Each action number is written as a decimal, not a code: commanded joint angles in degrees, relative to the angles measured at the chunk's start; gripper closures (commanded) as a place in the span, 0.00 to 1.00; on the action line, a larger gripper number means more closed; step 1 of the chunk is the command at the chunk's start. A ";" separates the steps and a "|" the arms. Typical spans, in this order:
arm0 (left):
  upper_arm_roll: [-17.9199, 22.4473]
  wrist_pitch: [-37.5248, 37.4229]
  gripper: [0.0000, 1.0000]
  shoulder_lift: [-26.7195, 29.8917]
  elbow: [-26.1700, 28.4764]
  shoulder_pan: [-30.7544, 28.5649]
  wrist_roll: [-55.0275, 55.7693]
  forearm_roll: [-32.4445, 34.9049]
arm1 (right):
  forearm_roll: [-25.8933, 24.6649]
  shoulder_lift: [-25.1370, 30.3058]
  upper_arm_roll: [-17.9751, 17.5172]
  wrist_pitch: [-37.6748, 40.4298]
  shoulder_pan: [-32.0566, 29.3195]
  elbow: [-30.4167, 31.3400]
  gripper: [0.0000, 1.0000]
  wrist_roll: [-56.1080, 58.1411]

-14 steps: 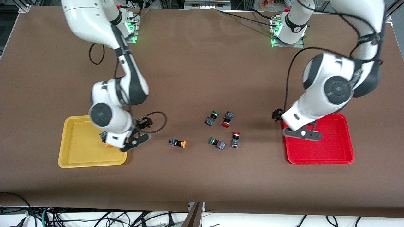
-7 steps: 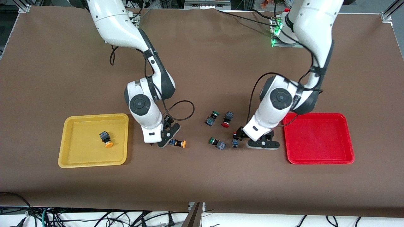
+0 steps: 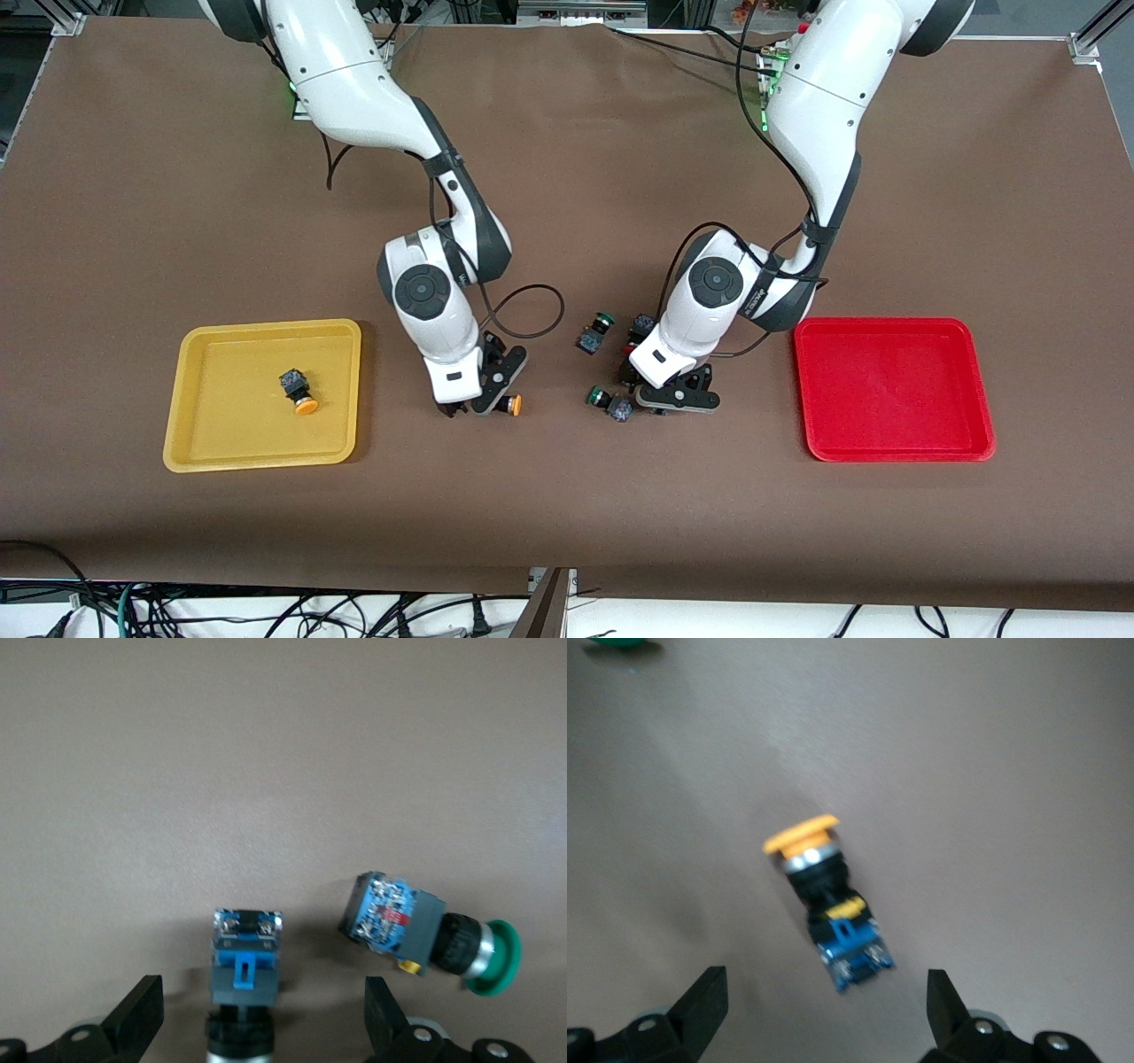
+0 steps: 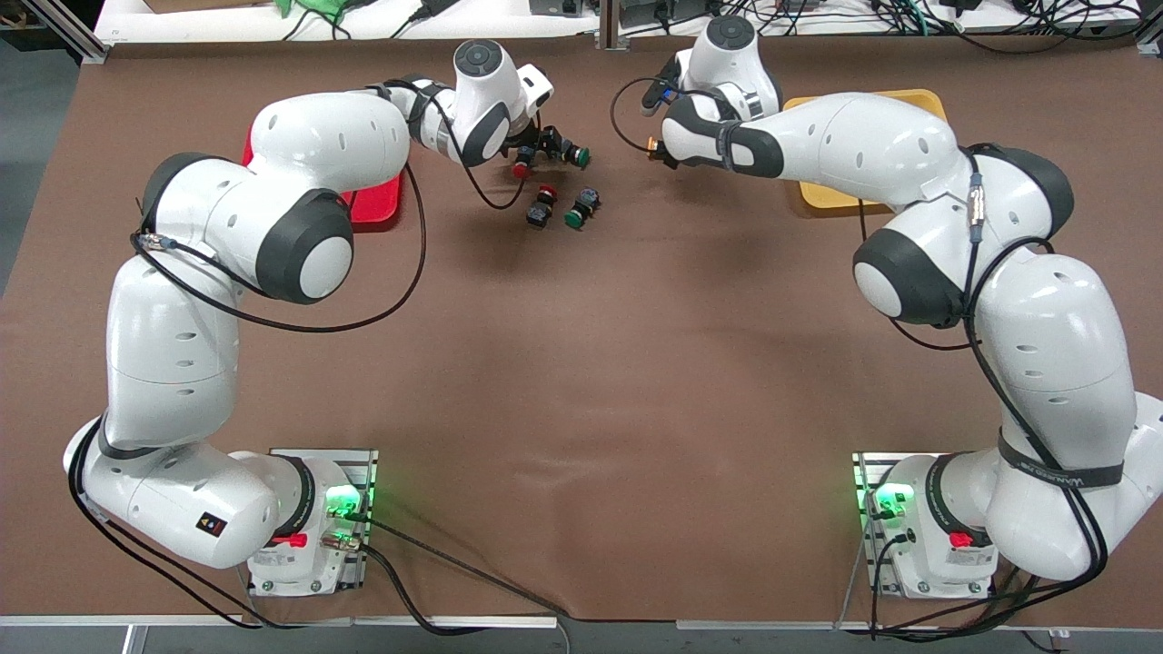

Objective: Place red and yellow buttons in trays
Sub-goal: 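Grasp the yellow button with the right gripper while the left gripper grasps red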

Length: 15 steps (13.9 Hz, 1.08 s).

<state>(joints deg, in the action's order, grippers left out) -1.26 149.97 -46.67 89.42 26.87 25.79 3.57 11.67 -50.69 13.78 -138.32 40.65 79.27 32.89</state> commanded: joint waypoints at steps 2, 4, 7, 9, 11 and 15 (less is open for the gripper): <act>0.64 1.29 0.41 -1.14 -1.26 0.21 0.49 1.97 | -0.51 -2.39 -0.33 -1.33 -0.04 -2.46 0.07 -0.98; 0.64 1.29 0.66 -1.05 -1.18 0.12 0.49 2.14 | -0.59 -2.75 -0.24 -1.95 -0.13 -2.46 0.09 -0.90; 0.73 1.29 0.75 -1.05 -1.00 -0.50 0.40 2.14 | -0.68 -2.84 -0.24 -2.48 -0.65 -3.07 0.09 -0.46; 0.90 0.50 0.79 0.43 -0.91 -1.72 0.32 2.14 | -0.68 -3.36 -0.24 -2.74 -0.83 -3.51 0.09 -0.28; 0.91 -3.26 0.79 3.33 -0.65 -4.44 0.05 2.14 | -0.59 -4.06 -0.24 -4.23 -0.83 -3.42 0.09 -0.28; 0.99 -16.78 0.78 10.09 -0.74 -10.94 -6.41 2.23 | -0.16 -4.16 -0.24 -3.98 -0.92 -3.42 0.41 -0.46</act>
<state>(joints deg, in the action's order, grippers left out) 0.28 139.78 -41.39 87.48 18.93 24.04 4.61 11.67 -53.86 13.73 -142.55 40.24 77.89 32.67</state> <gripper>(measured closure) 0.670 0.207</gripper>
